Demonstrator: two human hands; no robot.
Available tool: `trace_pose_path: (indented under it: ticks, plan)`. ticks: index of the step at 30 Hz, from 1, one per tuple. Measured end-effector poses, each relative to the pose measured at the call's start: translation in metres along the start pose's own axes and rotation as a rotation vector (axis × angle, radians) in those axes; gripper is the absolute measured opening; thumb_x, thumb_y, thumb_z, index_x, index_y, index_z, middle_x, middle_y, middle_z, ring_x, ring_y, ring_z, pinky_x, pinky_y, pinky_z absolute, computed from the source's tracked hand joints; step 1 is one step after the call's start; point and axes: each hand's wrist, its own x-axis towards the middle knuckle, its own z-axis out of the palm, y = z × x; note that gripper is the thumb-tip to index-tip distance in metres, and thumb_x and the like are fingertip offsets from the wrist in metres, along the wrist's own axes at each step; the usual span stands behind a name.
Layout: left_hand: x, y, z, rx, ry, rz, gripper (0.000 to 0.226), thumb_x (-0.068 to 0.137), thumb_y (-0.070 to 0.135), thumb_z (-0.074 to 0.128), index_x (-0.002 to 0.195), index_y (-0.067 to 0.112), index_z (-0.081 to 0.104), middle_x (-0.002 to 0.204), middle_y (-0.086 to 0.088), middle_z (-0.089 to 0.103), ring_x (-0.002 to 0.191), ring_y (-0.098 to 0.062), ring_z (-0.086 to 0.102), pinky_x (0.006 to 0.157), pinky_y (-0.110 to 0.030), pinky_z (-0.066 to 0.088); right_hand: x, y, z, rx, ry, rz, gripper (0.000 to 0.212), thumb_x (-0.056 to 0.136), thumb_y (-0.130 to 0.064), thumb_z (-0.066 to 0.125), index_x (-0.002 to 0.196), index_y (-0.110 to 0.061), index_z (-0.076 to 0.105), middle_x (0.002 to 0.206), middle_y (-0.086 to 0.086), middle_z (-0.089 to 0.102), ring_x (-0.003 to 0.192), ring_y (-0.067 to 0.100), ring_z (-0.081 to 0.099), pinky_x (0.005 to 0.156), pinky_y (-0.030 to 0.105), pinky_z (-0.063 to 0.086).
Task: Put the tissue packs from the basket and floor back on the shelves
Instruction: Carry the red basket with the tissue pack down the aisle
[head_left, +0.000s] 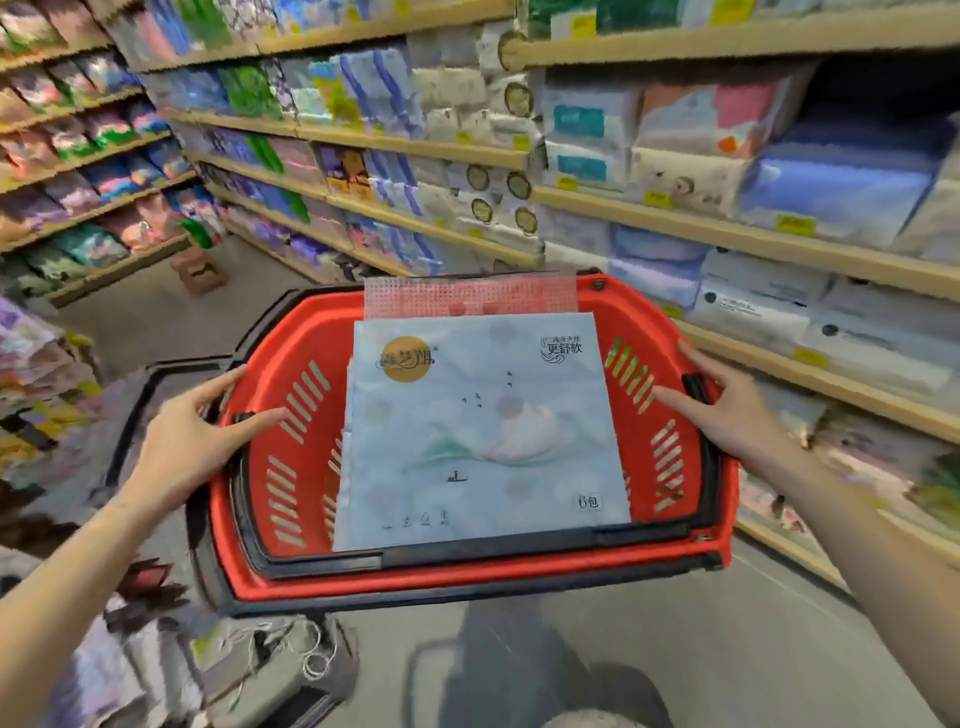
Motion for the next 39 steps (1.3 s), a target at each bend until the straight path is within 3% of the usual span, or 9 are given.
trace_pose_path:
  ticks: [8,13,18,22,28,30,33,37,39]
  plan:
    - [0.134,0.008,0.094,-0.015,-0.234,0.133,0.07,0.057,0.054,0.08,0.121,0.05,0.05,0.1,0.005,0.068,0.088,-0.009,0.063,0.082,-0.035,0.05,0.028,0.04,-0.001,-0.099,0.23,0.162,0.069,0.075,-0.019,0.072,0.137,-0.016,0.039,0.116,-0.007,0.052,0.102,0.006,0.052,0.069,-0.005,0.035]
    - [0.192,0.02,0.16,-0.05,-0.365,0.124,0.07,0.064,0.037,0.08,0.126,0.043,0.048,0.1,-0.001,0.067,0.075,0.0,0.06,0.067,-0.023,0.047,0.047,0.061,-0.001,-0.063,0.289,0.274,0.078,0.069,-0.035,0.072,0.138,-0.018,0.039,0.13,-0.003,0.051,0.114,0.011,0.052,0.094,0.025,0.042]
    - [0.244,0.027,0.213,-0.041,-0.486,0.161,0.071,0.063,0.044,0.079,0.125,0.046,0.046,0.104,-0.003,0.067,0.084,-0.016,0.066,0.081,-0.038,0.054,0.052,0.072,0.002,-0.079,0.372,0.36,0.076,0.071,-0.029,0.073,0.138,-0.02,0.039,0.124,-0.008,0.05,0.107,0.007,0.054,0.091,0.025,0.044]
    - [0.276,0.032,0.252,-0.014,-0.589,0.204,0.074,0.068,0.036,0.078,0.135,0.032,0.045,0.104,-0.002,0.064,0.087,-0.017,0.063,0.079,-0.034,0.05,0.051,0.089,0.013,-0.067,0.411,0.461,0.081,0.071,-0.022,0.076,0.14,-0.024,0.035,0.115,-0.011,0.056,0.081,-0.02,0.056,0.066,-0.001,0.043]
    - [0.33,0.021,0.31,0.019,-0.734,0.255,0.075,0.07,0.031,0.077,0.136,0.035,0.041,0.122,-0.005,0.061,0.105,-0.019,0.059,0.089,-0.037,0.048,0.058,0.108,0.054,-0.084,0.511,0.607,0.088,0.065,-0.024,0.079,0.14,-0.033,0.033,0.114,-0.01,0.06,0.084,-0.014,0.059,0.081,0.021,0.05]
    - [0.345,0.015,0.331,-0.003,-0.775,0.252,0.071,0.068,0.035,0.077,0.127,0.048,0.04,0.112,-0.002,0.065,0.092,-0.011,0.063,0.083,-0.031,0.051,0.064,0.121,0.071,-0.051,0.536,0.634,0.09,0.064,-0.02,0.08,0.14,-0.032,0.033,0.107,-0.017,0.059,0.08,-0.019,0.059,0.081,0.023,0.051]
    - [0.366,0.005,0.369,-0.008,-0.816,0.242,0.065,0.064,0.037,0.076,0.11,0.061,0.036,0.092,0.01,0.062,0.072,0.004,0.058,0.064,-0.014,0.05,0.077,0.151,0.091,-0.01,0.573,0.667,0.095,0.056,-0.027,0.079,0.139,-0.028,0.035,0.111,-0.02,0.056,0.086,-0.019,0.058,0.074,0.006,0.049]
    - [0.387,-0.025,0.439,-0.004,-0.808,0.261,0.068,0.061,0.039,0.078,0.106,0.07,0.037,0.099,0.004,0.063,0.09,-0.018,0.062,0.086,-0.041,0.052,0.096,0.216,0.114,0.001,0.606,0.708,0.106,0.042,-0.062,0.079,0.136,-0.038,0.036,0.109,-0.025,0.057,0.089,-0.012,0.062,0.07,0.007,0.05]
    - [0.397,-0.047,0.482,0.017,-0.798,0.276,0.071,0.059,0.047,0.078,0.111,0.07,0.036,0.103,0.0,0.066,0.097,-0.022,0.063,0.089,-0.046,0.05,0.105,0.257,0.125,-0.004,0.596,0.736,0.099,0.049,-0.051,0.08,0.136,-0.04,0.034,0.106,-0.019,0.061,0.083,-0.01,0.064,0.064,0.009,0.052]
